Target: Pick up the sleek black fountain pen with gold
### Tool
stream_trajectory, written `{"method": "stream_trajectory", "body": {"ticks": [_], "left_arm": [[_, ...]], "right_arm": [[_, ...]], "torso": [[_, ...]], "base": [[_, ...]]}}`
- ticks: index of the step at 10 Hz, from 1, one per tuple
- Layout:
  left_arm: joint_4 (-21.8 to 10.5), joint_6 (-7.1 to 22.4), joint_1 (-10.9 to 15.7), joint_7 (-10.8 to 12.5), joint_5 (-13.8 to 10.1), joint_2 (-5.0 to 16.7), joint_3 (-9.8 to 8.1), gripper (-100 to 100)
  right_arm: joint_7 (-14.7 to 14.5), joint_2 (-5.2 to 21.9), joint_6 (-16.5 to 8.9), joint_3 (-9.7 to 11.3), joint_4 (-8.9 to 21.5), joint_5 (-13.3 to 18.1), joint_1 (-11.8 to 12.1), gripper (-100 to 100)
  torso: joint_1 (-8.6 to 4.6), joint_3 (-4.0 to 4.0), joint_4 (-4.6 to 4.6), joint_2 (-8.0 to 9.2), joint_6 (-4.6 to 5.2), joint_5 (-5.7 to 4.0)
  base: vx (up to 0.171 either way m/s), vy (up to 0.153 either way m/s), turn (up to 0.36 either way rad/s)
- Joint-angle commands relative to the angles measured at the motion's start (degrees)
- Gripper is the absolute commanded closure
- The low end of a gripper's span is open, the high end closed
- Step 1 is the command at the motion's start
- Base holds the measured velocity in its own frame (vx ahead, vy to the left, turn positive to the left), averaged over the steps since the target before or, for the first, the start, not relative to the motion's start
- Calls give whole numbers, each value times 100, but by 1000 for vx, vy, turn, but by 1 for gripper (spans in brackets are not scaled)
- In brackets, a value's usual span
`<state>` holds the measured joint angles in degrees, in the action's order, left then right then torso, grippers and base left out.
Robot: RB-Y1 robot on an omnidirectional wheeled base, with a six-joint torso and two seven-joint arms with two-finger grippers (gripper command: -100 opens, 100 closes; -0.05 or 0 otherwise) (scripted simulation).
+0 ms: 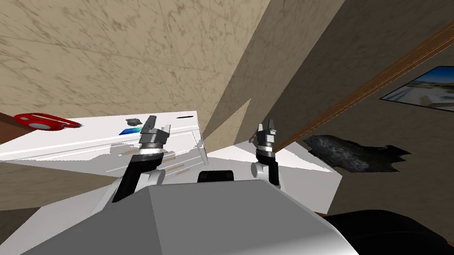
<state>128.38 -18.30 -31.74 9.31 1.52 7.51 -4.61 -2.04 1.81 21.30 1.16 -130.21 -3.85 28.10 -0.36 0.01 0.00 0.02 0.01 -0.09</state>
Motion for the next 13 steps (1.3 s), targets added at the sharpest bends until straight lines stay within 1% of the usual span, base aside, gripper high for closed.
{"method": "stream_trajectory", "body": {"ticks": [1, 2, 3, 4, 5, 6, 7, 8, 9, 10, 11, 12, 13], "left_arm": [[-5, 207, -55, -7, -91, 271, -111, -100], [-17, 386, -103, -16, -184, 455, -221, -100], [-17, 405, -103, -16, -184, 483, -221, -100], [-34, 629, -150, -27, -290, 702, -344, -100], [-55, 762, -195, -41, -409, 891, -477, -100], [-55, 879, -195, -41, -409, 926, -477, -100], [-82, 1102, -237, -58, -540, 1154, -620, -100], [-82, 1154, -237, -58, -540, 1157, -620, -100], [-116, 1396, -274, -79, -684, 1394, -773, -100], [-116, 1451, -274, -79, -684, 1394, -773, -100], [-157, 1652, -303, -102, -840, 1637, -933, -100], [-157, 1769, -303, -102, -840, 1637, -933, -100], [-207, 1947, -324, -130, -1007, 1855, -1101, -100]], "right_arm": [[0, 0, 0, 0, 0, 0, 0, 0], [0, 0, 0, 0, 0, 0, 0, 0], [0, 0, 0, 0, 0, 0, 0, 0], [0, 0, 0, 0, 0, 0, 0, 0], [0, 0, 0, 0, 0, 0, 0, 0], [0, -1, 0, 0, 0, 0, 0, 0], [0, 0, 0, 0, 0, 0, 0, 0], [0, 0, 0, 0, 0, 0, 0, 0], [0, 0, 0, 0, 0, 0, 0, 0], [0, 0, 0, 0, 0, 0, 0, 0], [0, 0, 0, 0, 0, 0, 0, 0], [0, 0, 0, 0, 0, 0, 0, 0], [0, 0, 0, 0, 0, 0, 0, 0]], "torso": [[0, 0, 0, 0, 0, 0], [7, 1, 0, 2, -2, 2], [-10, 1, 1, 2, -2, -1], [-11, 0, 0, 0, 0, -2], [-7, 3, 1, 5, -2, -1], [-20, 5, 2, 8, -3, -3], [-11, 0, 1, 0, 1, -3], [-6, -2, -1, -4, -1, -1], [0, -2, -1, -4, 0, 0], [-3, 1, 0, 1, -2, 0], [0, -1, 0, -2, 1, 0], [-8, -2, -1, -3, -1, -1], [-4, -2, -1, -5, 1, -1]], "base": [[-12, -76, 66], [-14, -137, 132], [-5, -127, 53], [-23, -115, 83], [-31, -158, 156], [-5, -122, 71], [-2, -114, 88], [-2, -93, 59], [-18, -105, 102], [-12, -98, 62], [-5, -122, 101], [-7, -106, 69], [-2, -113, 96]]}}
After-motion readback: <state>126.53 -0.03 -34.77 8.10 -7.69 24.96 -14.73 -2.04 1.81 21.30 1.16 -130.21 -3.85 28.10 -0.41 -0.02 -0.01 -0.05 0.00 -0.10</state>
